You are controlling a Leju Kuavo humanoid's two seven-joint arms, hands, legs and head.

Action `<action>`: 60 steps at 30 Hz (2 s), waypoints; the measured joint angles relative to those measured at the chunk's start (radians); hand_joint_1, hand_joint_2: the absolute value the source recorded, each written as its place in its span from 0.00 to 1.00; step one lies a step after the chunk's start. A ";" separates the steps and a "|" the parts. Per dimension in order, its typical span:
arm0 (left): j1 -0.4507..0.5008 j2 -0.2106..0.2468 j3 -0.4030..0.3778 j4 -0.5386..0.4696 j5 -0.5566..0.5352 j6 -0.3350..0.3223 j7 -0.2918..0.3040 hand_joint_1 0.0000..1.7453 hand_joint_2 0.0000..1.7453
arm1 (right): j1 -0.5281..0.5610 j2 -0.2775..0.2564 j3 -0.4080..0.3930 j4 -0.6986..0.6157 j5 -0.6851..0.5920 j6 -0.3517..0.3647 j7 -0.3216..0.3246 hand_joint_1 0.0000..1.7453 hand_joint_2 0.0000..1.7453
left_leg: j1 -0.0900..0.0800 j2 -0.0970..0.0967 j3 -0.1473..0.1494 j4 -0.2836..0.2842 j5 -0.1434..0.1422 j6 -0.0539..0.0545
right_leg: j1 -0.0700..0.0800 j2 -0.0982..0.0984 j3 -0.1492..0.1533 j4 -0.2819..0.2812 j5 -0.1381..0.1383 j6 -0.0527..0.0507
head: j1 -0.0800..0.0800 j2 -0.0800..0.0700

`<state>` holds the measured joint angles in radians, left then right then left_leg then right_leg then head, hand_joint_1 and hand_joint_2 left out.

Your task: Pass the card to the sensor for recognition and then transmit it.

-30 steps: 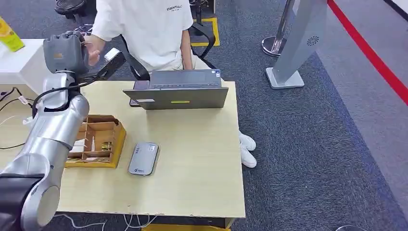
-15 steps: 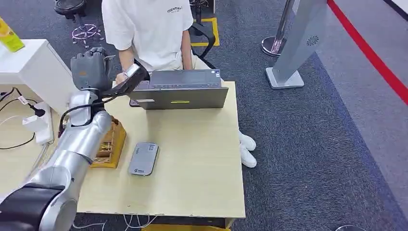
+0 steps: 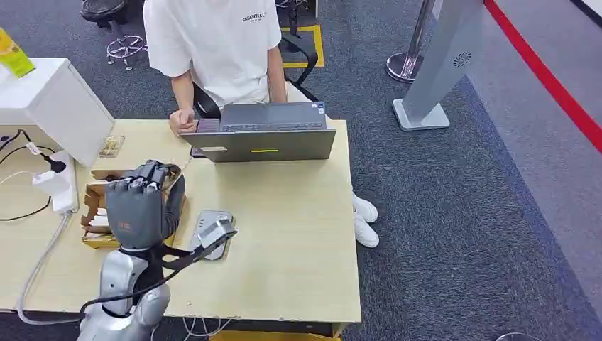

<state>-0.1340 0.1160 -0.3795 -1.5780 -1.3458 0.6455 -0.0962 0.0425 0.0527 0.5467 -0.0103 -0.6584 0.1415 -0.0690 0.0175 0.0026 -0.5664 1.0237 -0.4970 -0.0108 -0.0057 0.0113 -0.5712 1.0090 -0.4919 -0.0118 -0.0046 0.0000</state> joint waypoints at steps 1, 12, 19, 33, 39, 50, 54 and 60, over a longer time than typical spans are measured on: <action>0.023 0.004 -0.009 -0.021 -0.012 -0.007 0.012 1.00 1.00 | 0.000 0.002 0.000 0.002 -0.004 0.000 -0.001 0.00 0.00 | 0.000 0.000 0.000 0.000 0.000 0.000 | 0.000 0.000 0.000 0.000 0.000 0.000 | 0.000 0.000; -0.022 -0.009 -0.017 0.168 -0.079 -0.167 0.176 1.00 1.00 | -0.004 0.009 0.011 0.005 -0.038 -0.001 0.006 0.00 0.00 | 0.000 -0.002 0.001 0.000 0.002 -0.001 | 0.000 -0.003 0.001 0.001 0.001 -0.001 | 0.000 0.000; -0.136 -0.054 -0.008 0.418 -0.095 -0.197 0.209 1.00 1.00 | -0.009 0.009 0.034 0.008 -0.043 0.000 0.021 0.00 0.00 | 0.000 -0.002 0.001 0.000 0.002 -0.002 | 0.000 -0.003 0.001 0.001 0.001 -0.001 | 0.000 0.000; -0.179 -0.111 -0.008 0.616 -0.052 -0.312 0.180 1.00 1.00 | -0.013 0.009 0.070 0.010 -0.085 0.002 0.027 0.00 0.00 | 0.000 -0.002 0.001 0.000 0.002 -0.001 | 0.000 -0.002 0.001 0.002 0.001 -0.001 | 0.000 0.000; -0.152 -0.123 -0.024 0.631 -0.062 -0.353 0.180 1.00 1.00 | -0.013 0.009 0.080 0.012 -0.118 0.003 0.027 0.00 0.00 | 0.000 -0.002 0.001 0.000 0.002 -0.001 | 0.000 -0.002 0.001 0.002 0.001 -0.001 | 0.000 0.000; -0.076 -0.117 -0.083 0.554 -0.071 -0.363 0.189 1.00 1.00 | -0.013 0.009 0.098 0.012 -0.151 0.000 0.021 0.00 0.00 | 0.000 -0.002 0.001 0.000 0.001 -0.001 | 0.000 -0.003 0.001 0.002 0.000 -0.001 | 0.000 0.000; -0.077 -0.115 -0.085 0.550 -0.061 -0.369 0.198 1.00 1.00 | -0.013 0.009 0.104 0.012 -0.162 0.001 0.021 0.00 0.00 | 0.000 -0.002 0.001 0.000 0.001 -0.001 | 0.000 -0.003 0.001 0.002 0.000 -0.001 | 0.000 0.000; -0.092 -0.112 -0.085 0.551 -0.020 -0.307 0.205 1.00 1.00 | -0.013 0.009 0.128 0.012 -0.176 0.001 0.021 0.00 0.00 | 0.000 -0.002 0.001 0.000 0.002 -0.001 | 0.000 -0.003 0.000 0.002 0.000 -0.001 | 0.000 0.000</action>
<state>-0.2262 0.0038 -0.4643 -1.0265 -1.3660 0.3382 0.1083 0.0297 0.0618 0.6745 0.0019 -0.8343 0.1423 -0.0481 0.0178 0.0003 -0.5657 1.0241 -0.4955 -0.0119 -0.0055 0.0085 -0.5710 1.0111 -0.4919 -0.0125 -0.0046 0.0000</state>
